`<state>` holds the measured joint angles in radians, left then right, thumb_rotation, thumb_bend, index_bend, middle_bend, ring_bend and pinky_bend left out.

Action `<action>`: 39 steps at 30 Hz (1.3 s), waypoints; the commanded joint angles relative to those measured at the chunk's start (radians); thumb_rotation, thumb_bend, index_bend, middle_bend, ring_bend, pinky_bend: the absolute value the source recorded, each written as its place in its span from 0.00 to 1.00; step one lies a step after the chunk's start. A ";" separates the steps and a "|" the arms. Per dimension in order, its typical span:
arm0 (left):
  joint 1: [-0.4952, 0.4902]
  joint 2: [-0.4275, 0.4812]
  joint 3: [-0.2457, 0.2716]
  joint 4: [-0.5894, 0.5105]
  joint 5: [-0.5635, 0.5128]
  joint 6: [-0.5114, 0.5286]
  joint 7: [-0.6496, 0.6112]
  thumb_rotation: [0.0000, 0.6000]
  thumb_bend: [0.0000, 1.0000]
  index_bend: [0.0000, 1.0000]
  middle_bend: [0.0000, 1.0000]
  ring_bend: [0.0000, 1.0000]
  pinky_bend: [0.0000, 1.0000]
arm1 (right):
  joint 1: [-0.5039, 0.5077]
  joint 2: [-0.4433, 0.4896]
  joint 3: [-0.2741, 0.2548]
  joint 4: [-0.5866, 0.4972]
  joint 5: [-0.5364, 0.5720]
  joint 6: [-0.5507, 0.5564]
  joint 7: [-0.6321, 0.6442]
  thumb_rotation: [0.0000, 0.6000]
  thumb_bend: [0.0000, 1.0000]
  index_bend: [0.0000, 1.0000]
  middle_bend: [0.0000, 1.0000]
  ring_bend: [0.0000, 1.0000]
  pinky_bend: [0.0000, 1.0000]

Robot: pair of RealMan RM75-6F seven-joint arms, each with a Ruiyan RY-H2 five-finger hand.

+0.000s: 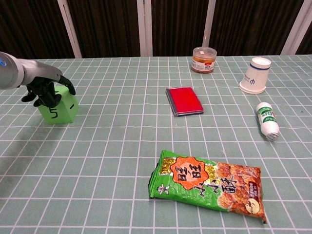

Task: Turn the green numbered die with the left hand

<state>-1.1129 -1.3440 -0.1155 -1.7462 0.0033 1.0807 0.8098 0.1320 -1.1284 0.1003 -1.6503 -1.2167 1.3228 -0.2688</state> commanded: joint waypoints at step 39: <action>0.073 0.134 0.052 0.009 0.000 -0.101 0.021 1.00 0.91 0.16 0.85 0.70 0.77 | 0.009 -0.024 -0.007 -0.002 0.021 0.001 -0.060 1.00 0.08 0.09 0.03 0.09 0.04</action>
<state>-1.0418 -1.2123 -0.0660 -1.7353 0.0017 0.9820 0.8312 0.1411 -1.1524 0.0931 -1.6522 -1.1952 1.3241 -0.3286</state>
